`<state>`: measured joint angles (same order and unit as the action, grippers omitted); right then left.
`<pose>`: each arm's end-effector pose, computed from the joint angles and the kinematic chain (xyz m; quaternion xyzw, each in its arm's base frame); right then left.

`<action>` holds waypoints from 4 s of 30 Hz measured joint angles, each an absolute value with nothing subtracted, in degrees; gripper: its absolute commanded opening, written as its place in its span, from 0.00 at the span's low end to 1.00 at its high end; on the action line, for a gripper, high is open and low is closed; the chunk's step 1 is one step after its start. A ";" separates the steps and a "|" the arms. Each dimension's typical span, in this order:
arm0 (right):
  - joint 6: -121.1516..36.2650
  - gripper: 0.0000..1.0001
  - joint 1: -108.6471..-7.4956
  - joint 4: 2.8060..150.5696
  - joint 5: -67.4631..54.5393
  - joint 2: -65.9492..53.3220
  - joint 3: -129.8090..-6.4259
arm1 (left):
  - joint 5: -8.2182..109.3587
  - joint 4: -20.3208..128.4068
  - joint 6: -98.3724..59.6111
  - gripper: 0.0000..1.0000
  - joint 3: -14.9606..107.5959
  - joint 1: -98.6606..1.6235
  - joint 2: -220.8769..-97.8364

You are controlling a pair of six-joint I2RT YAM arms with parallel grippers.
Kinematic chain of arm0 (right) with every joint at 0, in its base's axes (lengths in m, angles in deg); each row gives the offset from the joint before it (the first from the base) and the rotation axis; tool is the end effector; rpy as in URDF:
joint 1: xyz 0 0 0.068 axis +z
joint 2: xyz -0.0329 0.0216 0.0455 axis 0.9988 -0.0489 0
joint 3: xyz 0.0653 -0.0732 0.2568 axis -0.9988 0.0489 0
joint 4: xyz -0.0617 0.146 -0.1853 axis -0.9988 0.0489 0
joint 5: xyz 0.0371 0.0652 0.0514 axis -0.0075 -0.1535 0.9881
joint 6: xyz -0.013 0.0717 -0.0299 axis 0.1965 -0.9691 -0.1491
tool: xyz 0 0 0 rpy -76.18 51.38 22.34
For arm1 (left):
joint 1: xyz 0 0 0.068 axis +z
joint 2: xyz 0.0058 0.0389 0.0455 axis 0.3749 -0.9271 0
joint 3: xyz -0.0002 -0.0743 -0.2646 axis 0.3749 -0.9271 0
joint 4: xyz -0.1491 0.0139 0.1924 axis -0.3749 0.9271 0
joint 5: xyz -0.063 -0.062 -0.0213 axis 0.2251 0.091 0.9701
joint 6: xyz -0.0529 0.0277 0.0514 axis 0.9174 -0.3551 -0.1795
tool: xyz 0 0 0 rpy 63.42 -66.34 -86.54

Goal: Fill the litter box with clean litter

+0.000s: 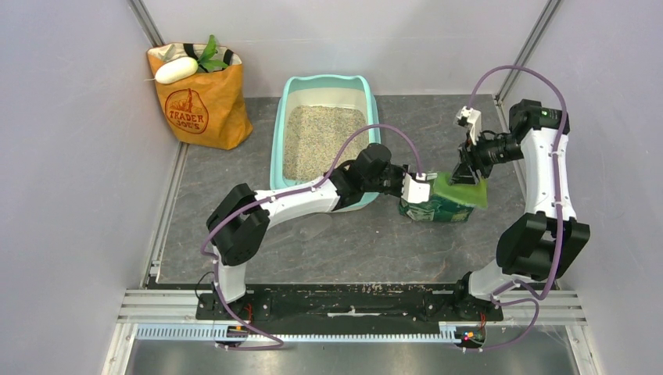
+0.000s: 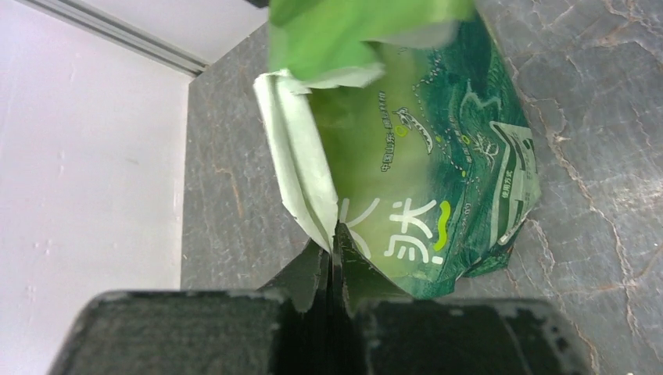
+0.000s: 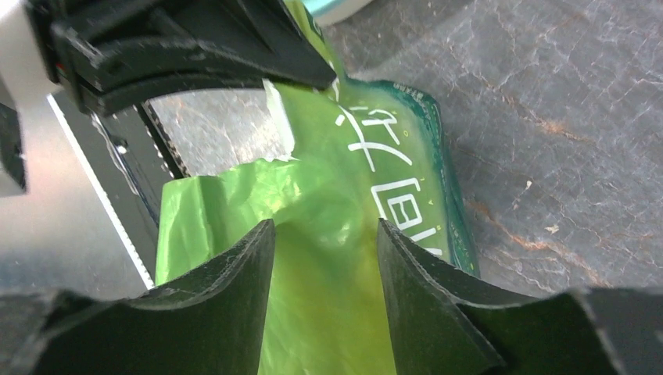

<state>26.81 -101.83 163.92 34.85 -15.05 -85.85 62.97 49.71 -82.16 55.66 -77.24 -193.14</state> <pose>0.2576 -0.0146 0.3358 -0.3872 0.8227 0.2954 0.2933 0.2448 -0.3943 0.2632 0.7109 0.4052 -0.1674 0.5500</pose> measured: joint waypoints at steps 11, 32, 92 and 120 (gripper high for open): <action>31.70 0.49 -101.79 161.32 25.71 -12.65 -76.67 | 61.31 41.38 -85.55 0.04 49.00 -78.05 -190.67; 34.96 0.34 -101.59 159.38 23.26 -11.19 -73.93 | 82.01 75.00 -71.34 0.85 69.87 -67.47 -185.86; 21.98 0.08 -94.71 145.91 25.80 -10.94 -67.35 | 84.29 54.80 -64.46 0.02 56.21 -70.49 -196.22; 28.62 0.89 -97.37 153.43 28.22 -11.25 -72.91 | 83.43 70.39 -53.20 0.87 59.71 -63.10 -179.52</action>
<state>28.62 -97.37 153.43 28.22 -11.25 -72.91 83.43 70.39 -53.20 59.71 -63.10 -179.52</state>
